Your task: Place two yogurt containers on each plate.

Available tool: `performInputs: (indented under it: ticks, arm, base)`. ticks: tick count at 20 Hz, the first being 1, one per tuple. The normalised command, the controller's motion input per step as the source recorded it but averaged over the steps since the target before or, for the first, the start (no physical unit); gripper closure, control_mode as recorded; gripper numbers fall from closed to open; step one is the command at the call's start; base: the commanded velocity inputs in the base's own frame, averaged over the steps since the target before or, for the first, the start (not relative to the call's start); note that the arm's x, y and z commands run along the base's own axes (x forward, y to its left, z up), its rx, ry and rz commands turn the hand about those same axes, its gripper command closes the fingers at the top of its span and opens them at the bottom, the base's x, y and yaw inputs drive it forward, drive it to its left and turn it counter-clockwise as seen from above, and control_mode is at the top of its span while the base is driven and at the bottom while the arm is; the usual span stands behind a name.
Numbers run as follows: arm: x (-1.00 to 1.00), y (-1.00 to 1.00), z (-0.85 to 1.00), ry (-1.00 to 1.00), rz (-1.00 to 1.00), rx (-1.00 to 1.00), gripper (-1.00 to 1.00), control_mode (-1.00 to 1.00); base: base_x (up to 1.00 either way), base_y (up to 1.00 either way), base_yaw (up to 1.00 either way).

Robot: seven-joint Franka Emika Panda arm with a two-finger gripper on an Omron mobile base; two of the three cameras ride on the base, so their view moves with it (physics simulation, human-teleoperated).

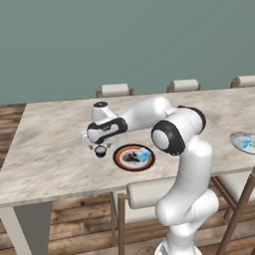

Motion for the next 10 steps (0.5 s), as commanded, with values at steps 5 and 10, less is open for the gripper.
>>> performInputs:
  ticks: [5, 10]
  arm:
    - [0.06, 0.00, -0.02, 0.05, 0.00, 0.00, -1.00, -1.00]
    - [0.00, 0.00, -0.23, 0.05, 0.00, 0.00, -1.00, -1.00]
  base:
    - [0.00, 0.00, 0.00]
    - [0.00, 0.00, 0.00]
